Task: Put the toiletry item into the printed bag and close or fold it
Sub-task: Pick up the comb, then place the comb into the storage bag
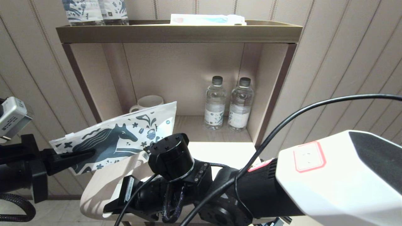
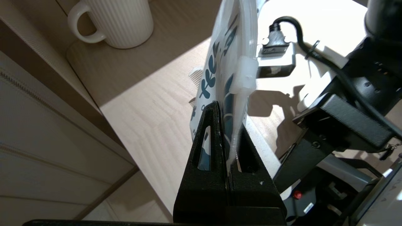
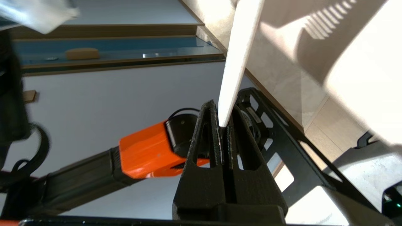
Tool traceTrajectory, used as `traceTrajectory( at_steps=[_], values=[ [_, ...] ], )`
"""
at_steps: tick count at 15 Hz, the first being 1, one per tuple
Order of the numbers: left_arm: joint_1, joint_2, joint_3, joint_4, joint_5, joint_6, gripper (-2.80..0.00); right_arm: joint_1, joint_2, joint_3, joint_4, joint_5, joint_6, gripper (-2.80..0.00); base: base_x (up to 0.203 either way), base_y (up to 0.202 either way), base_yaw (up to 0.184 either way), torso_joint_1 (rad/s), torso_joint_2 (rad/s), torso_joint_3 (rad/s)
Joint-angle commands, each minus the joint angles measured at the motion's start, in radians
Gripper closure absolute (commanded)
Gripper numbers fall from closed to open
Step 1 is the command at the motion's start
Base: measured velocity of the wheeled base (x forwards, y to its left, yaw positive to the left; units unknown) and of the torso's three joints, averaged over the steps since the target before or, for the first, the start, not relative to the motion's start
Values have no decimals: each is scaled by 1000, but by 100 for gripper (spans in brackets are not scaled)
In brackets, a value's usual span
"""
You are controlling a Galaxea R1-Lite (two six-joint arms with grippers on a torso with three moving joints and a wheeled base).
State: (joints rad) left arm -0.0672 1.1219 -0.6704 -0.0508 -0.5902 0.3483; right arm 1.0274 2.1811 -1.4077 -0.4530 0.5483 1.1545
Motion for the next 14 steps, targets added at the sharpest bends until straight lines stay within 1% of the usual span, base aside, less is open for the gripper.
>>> traceTrajectory(
  at_steps=[1,2,3,5,6,7,8,9,11,13,14],
  values=[
    [1,-7,0,3,-2,1,0,-11,-61,11,51,3,-12,0,0,0,0,0,0,0],
    [1,-15,2,6,-1,-2,0,-27,-91,12,162,4,-65,0,0,0,0,0,0,0],
    [1,-17,2,8,-1,-2,0,-44,-118,10,303,4,-138,0,0,0,0,0,0,0],
    [1,-8,-1,18,0,-9,0,-81,-200,2,639,-1,-299,0,0,0,0,0,0,0],
    [0,-7,-4,26,-2,-12,0,-103,-261,11,793,-13,-396,0,0,0,0,0,0,0],
    [-6,-2,-14,39,-8,-12,0,-130,-325,32,929,-41,-523,0,0,0,0,0,0,0],
    [-16,2,-25,46,-26,-14,0,-160,-392,57,1055,-95,-663,0,0,0,0,0,0,0],
    [-17,11,-42,56,-57,-13,0,-188,-459,74,1146,-175,-767,0,0,0,0,0,0,0],
    [-19,43,-115,97,-147,-12,0,-224,-583,84,1277,-402,-954,0,0,0,0,0,0,0],
    [-37,99,-201,172,-195,-5,0,-239,-633,60,1383,-630,-1145,0,0,0,0,0,0,0],
    [-56,140,-238,201,-202,0,0,-241,-640,17,1427,-727,-1208,0,0,0,0,0,0,0]
  ],
)
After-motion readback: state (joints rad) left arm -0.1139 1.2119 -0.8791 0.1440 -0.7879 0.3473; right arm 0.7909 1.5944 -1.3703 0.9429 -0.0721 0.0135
